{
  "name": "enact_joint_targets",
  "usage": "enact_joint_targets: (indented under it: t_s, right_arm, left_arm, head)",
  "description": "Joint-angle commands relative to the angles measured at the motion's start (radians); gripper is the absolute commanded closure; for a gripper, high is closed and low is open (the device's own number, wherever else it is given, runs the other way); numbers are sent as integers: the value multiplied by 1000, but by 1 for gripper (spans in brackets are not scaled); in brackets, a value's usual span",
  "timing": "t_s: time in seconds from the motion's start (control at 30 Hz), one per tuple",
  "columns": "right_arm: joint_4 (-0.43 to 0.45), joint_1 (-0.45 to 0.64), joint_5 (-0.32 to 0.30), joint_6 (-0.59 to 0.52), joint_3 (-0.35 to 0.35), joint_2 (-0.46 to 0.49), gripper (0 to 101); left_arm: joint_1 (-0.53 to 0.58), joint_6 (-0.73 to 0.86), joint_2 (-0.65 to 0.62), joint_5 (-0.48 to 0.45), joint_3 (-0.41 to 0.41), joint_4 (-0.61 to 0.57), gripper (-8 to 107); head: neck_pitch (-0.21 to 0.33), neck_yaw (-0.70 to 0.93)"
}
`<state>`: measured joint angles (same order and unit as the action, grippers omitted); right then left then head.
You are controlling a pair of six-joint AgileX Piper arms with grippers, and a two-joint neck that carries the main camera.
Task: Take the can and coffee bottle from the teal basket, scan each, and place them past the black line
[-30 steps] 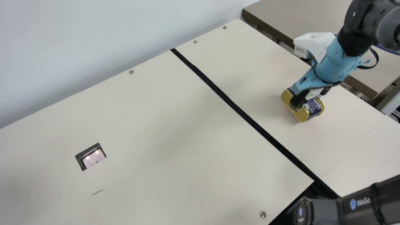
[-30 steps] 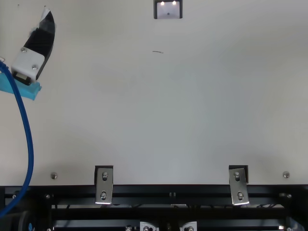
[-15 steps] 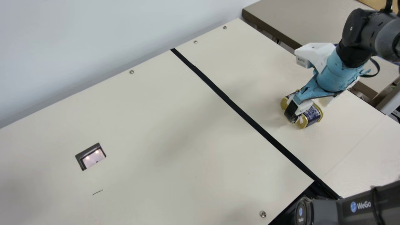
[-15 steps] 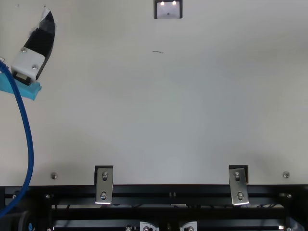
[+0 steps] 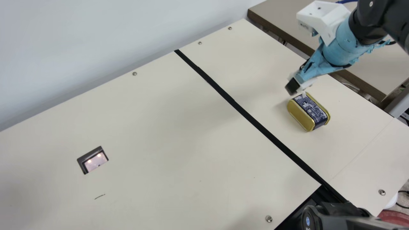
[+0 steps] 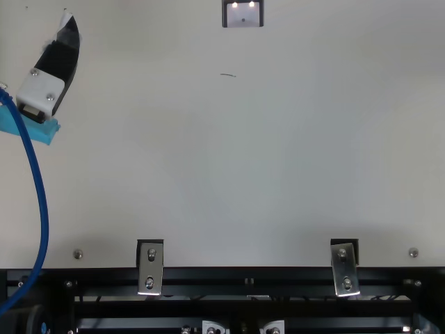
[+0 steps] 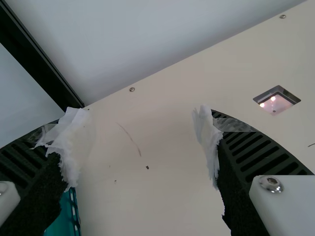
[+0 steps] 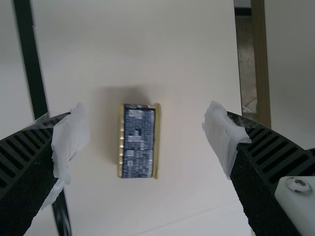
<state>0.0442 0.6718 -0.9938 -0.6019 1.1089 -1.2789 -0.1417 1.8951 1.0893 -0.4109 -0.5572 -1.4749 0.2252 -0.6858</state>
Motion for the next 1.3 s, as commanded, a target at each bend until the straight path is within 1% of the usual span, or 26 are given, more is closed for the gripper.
enact_joint_targets:
  t_s: [0.0,0.1,0.2,0.37,0.53,0.63,0.7,0.77,0.83,1.0,1.07,1.1,1.17,1.27]
  right_arm:
    - [-140,-13,-36,-10,22,34,0]
    - [-280,-24,-92,-23,44,72,0]
    - [-421,-32,-150,-24,50,107,0]
    - [-651,-43,-226,4,18,166,0]
    - [-855,-110,-226,69,-62,213,0]
    - [-959,-161,-226,112,-98,242,0]
    - [-1011,-192,-226,141,-115,264,0]
    - [-1042,-220,-226,174,-126,288,0]
    - [-1052,-243,-226,210,-132,314,0]
    - [-1013,-293,-226,311,-126,382,0]
    - [-983,-311,-226,352,-120,410,0]
    - [-1022,-301,-227,313,-124,390,0]
    - [-987,-311,-230,348,-122,412,0]
    - [-982,-311,-232,355,-121,415,0]
  left_arm:
    - [0,0,0,0,0,0,9]
    - [0,0,0,0,0,0,9]
    - [0,0,0,0,0,0,9]
    - [0,0,0,0,0,0,9]
    - [0,0,0,0,0,0,9]
    - [0,0,0,0,0,0,9]
    - [0,0,0,0,0,0,9]
    - [0,0,0,0,0,0,9]
    - [0,0,0,0,0,0,9]
    - [0,0,0,0,0,0,9]
    - [0,0,0,0,0,0,9]
    - [0,0,0,0,0,0,9]
    - [0,0,0,0,0,0,9]
    - [0,0,0,0,0,0,9]
  head:
    - [37,-25]
    - [37,-25]
    - [37,-25]
    - [37,-25]
    - [37,-25]
    - [37,-25]
    - [37,-25]
    - [37,-25]
    - [37,-25]
    - [37,-25]
    - [37,-25]
    - [37,-25]
    - [37,-25]
    - [37,-25]
